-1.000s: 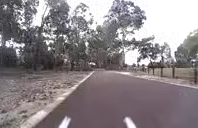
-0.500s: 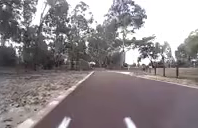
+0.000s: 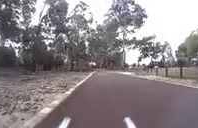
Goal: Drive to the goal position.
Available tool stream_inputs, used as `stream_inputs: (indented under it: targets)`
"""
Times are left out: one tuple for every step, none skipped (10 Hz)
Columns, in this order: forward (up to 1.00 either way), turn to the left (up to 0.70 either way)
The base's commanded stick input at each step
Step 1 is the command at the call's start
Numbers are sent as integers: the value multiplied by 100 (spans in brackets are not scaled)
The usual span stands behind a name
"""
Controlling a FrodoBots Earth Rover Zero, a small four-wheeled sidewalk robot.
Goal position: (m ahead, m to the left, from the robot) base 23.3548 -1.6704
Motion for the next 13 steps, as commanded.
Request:
stream_inputs:
  targets:
    - [60, -15]
    - [60, 0]
    - [60, 0]
    - [60, 0]
    - [60, 0]
    - [60, 0]
    - [60, 0]
    - [60, 0]
    - [60, 0]
    - [60, 0]
    - [60, 0]
    - [60, 0]
    - [60, 0]
